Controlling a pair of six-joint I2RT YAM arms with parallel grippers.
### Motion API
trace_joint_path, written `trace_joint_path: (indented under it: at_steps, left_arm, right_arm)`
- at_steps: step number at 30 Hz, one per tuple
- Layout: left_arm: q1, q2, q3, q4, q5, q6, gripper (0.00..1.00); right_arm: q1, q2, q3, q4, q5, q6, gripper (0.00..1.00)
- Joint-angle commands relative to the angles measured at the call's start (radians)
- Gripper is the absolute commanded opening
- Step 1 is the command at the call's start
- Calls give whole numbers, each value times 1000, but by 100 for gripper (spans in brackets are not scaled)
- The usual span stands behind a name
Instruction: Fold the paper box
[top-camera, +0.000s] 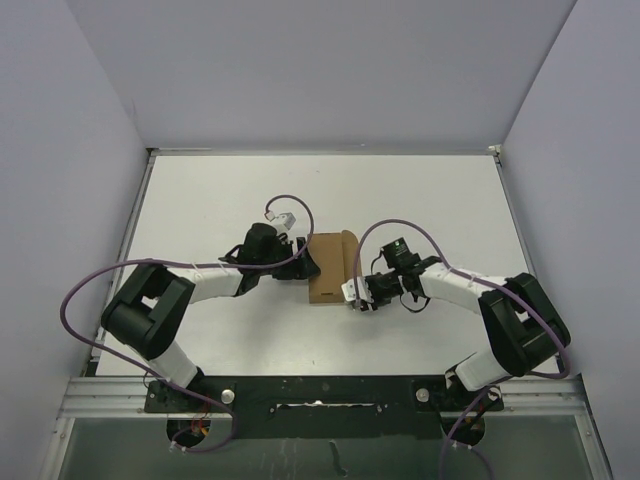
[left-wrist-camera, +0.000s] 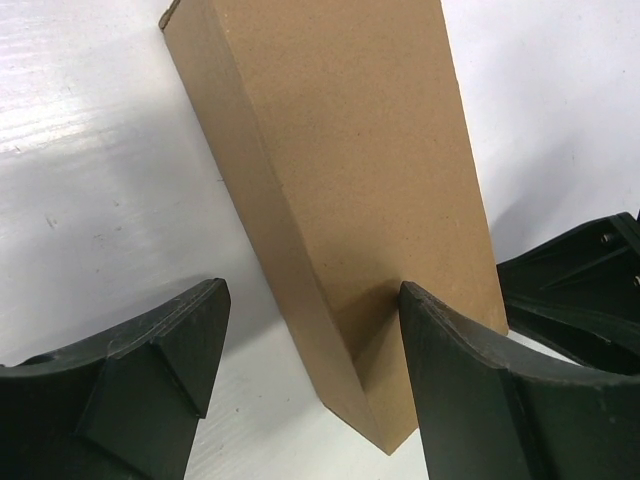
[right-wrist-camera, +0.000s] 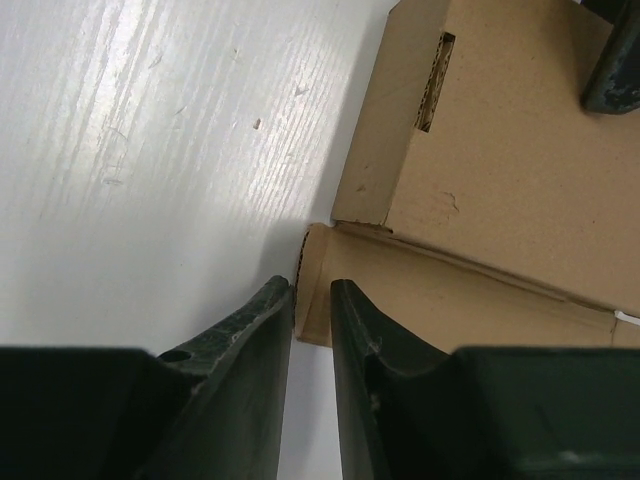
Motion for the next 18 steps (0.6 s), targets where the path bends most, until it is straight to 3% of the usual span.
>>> trace_joint_path:
  at_steps: [1, 11, 18]
  left_arm:
    - [3, 27, 42, 5, 19, 21, 66]
    - [4, 36, 56, -2, 37, 35, 66]
    - [4, 39, 63, -12, 51, 56, 65]
  right_arm:
    - [-5, -34, 38, 6, -36, 26, 23]
    - [-5, -30, 66, -2, -49, 101, 5]
    - [-6, -9, 103, -47, -67, 141, 2]
